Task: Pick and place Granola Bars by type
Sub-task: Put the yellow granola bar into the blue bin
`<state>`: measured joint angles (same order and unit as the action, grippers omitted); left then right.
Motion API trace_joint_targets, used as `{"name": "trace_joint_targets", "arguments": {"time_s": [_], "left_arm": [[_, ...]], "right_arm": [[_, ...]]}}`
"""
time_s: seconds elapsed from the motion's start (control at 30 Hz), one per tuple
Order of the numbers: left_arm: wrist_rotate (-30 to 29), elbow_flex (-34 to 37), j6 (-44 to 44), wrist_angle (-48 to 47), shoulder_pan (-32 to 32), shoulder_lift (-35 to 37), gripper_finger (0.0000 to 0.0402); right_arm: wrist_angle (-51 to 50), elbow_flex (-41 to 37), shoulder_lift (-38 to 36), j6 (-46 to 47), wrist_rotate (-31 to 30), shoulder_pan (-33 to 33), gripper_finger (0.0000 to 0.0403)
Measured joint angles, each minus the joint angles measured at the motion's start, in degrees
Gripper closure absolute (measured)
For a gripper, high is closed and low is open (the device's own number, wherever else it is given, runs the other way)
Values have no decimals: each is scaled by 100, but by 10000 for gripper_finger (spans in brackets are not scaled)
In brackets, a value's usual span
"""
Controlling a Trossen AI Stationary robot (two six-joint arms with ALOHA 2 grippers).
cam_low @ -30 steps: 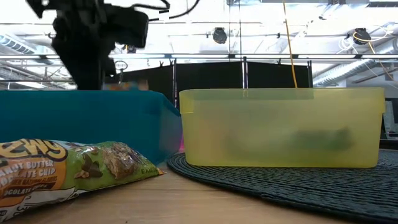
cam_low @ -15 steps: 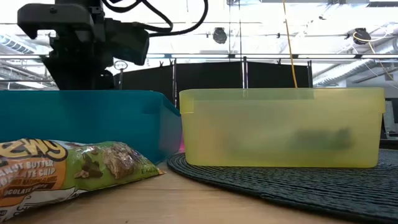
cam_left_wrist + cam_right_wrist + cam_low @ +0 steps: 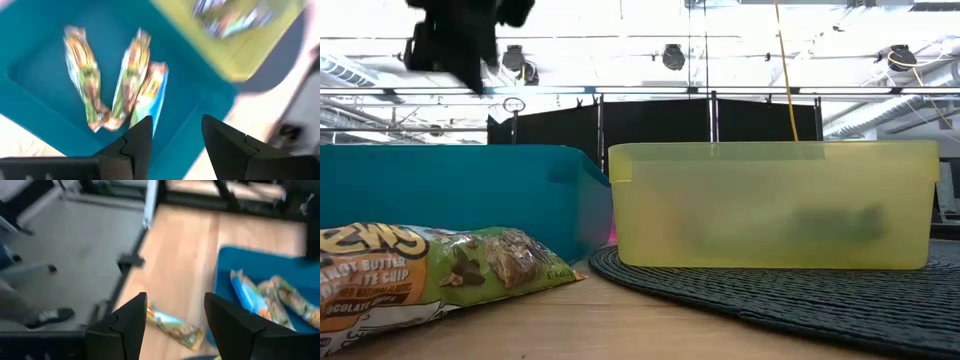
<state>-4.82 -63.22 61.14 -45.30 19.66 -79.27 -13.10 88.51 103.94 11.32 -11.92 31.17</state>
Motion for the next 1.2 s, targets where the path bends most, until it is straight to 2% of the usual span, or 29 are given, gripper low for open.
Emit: {"name": "trace_joint_targets", "arguments": {"time_s": [0.1, 0.17, 0.33, 0.5, 0.73, 0.93, 1.2], "left_arm": [[-350, 0, 266, 4, 77, 613, 236], [-451, -4, 311, 4, 121, 914, 242], [-433, -4, 322, -13, 242, 1368, 252], [-378, -4, 37, -13, 308, 1686, 252], [-267, -4, -23, -11, 305, 1980, 252], [-254, -4, -61, -11, 304, 2018, 252], [-118, -4, -81, -13, 306, 2005, 252]], "right_arm": [[-48, 0, 387, -71, 90, -116, 211], [-29, 0, 644, -302, 407, -180, 211], [67, -2, 1236, -770, 899, -226, 211], [545, -2, 1505, -1212, 926, -242, 211], [1020, 4, 1789, -1860, 928, -390, 211], [1202, 2, 2063, -2173, 1221, -497, 211], [1407, 2, 2330, -2265, 1373, -497, 217]]}}
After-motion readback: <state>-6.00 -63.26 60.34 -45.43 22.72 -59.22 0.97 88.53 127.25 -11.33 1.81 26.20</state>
